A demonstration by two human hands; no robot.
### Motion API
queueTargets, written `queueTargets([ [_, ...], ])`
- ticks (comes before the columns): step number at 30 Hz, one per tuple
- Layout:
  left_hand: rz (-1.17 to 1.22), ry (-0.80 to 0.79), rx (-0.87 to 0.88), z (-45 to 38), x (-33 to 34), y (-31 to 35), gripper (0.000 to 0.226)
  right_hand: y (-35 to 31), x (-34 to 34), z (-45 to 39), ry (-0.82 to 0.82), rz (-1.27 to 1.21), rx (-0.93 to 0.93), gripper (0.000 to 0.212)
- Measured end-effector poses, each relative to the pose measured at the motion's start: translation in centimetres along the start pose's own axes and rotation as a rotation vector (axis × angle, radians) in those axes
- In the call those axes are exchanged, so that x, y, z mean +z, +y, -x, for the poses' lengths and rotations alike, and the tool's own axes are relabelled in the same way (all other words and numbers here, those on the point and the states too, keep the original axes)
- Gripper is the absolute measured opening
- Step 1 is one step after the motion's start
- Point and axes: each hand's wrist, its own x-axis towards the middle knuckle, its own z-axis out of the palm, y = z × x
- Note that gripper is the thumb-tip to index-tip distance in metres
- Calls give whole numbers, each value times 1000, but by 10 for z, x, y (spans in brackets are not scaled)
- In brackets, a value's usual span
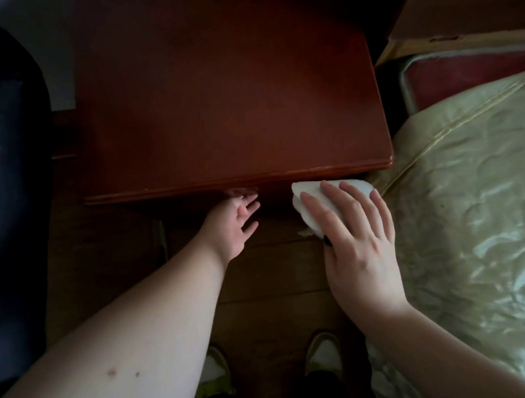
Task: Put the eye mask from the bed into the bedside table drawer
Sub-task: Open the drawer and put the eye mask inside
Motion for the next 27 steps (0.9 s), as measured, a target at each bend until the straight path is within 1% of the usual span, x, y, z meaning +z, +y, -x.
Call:
queueTargets([
  [4,61,-6,7,-3,-7,-8,43,-3,4,6,-19,6,-6,59],
  [7,77,-21,8,-4,-6,-8,42,-6,8,12,-44,7,-4,58],
  [11,79,2,23,6,3,-6,63,-7,14,15,-75,4,-4,59],
  [14,74,-8,39,13,7,-4,56,-7,18,13,-78,-6,2,58],
  [17,4,65,18,12,11,-9,47,-7,21,9,-62,-12,3,56],
  [19,-8,120,-12,12,10,-22,49,-6,21,6,-52,-19,6,54],
  [23,87,124,-44,19,0,-56,58,-5,23,3,-64,-40,-5,48],
  [25,116,157,-64,22,-4,-67,57,-5,25,4,-73,-60,-4,48],
  [27,94,186,-79,27,-8,-76,56,-6,28,5,-79,-112,29,48],
])
